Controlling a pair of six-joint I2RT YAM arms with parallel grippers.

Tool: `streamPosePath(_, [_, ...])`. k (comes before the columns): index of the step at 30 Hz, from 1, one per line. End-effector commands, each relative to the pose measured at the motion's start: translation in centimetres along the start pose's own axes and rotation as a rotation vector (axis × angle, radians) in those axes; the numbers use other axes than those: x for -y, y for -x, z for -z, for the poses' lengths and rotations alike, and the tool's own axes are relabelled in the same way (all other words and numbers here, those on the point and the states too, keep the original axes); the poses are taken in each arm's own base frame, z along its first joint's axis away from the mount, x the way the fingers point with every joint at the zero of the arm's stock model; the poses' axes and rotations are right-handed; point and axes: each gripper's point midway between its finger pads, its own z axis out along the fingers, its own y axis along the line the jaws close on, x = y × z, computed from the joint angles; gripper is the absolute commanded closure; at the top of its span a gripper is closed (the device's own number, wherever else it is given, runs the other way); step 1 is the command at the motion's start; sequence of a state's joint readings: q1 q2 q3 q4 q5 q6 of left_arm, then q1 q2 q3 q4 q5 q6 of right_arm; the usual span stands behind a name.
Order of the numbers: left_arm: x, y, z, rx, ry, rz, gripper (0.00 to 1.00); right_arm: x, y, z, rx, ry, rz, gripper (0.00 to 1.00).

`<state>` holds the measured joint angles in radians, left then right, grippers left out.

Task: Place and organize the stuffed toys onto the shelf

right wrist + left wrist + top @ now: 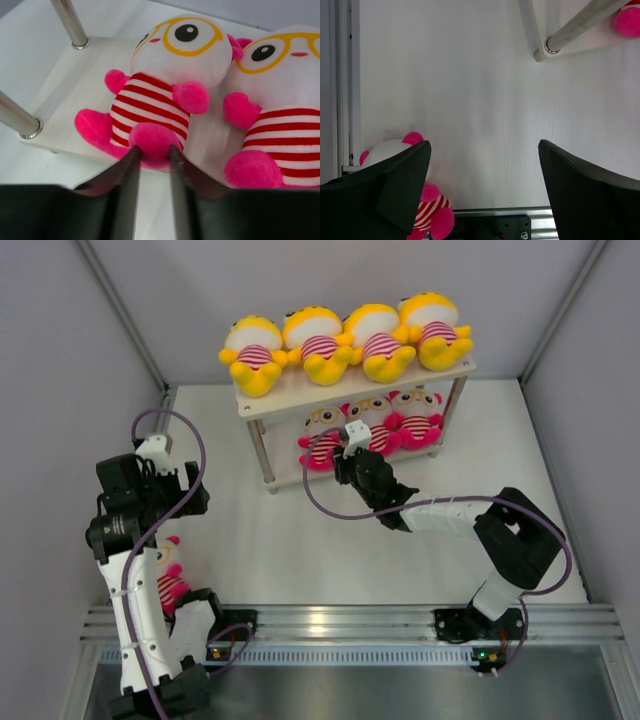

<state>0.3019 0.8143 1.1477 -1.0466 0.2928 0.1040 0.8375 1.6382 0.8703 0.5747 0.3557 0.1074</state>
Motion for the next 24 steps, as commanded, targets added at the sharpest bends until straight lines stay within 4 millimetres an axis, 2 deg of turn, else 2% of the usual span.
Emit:
streamPosePath(1, [-0.4,0.7,-0.1,0.035,0.016,-0.026,0.05,0.0,2.4,-0.8,0.069,-0.022,-0.038,0.76])
streamPosePath(4, [-0.6,0.6,-0.2,0.031,0.027,-0.030,0.05,1.0,2.4,-0.6,0.069,-0.020,-0.069,0.91])
streamPosePath(5, [-0.6,0.6,-0.2,0.030,0.027,-0.031,0.05,2.0,2.5,-0.6,0.070,-0.035,-0.077,0.92])
streamPosePath(9, [-0.6,0.6,-0.3,0.028,0.025,-0.035,0.05,3.9,3.1,-0.3,0.083,-0.061,-0.089,0.94])
streamPosePath(14, [-1.2,0.4,-0.3,0.022,0.054,-0.046,0.05,4.7,2.8,-0.3,0.069,-0.037,-0.092,0.92])
streamPosePath(17, [-1.8,0.3,-0.3,0.013,0.083,-0.054,0.03,4.7,2.9,-0.2,0.071,-0.028,-0.083,0.83])
streamPosePath(18, [-1.9,0.5,-0.3,0.012,0.087,-0.069,0.03,4.5,3.2,-0.1,0.078,-0.015,-0.083,0.75])
streamPosePath(19, [-2.0,0.3,-0.4,0.001,0.088,-0.073,0.02,4.4,3.4,0.0,0.082,-0.008,-0.084,0.72])
streamPosePath(21, [-3.2,0.2,-0.6,-0.022,0.133,-0.122,0.03,4.3,3.8,0.3,0.090,0.001,-0.080,0.63])
streamPosePath(24, [-5.0,-0.6,-0.6,-0.086,0.198,-0.235,0.05,4.2,4.6,0.8,0.102,0.013,-0.068,0.55])
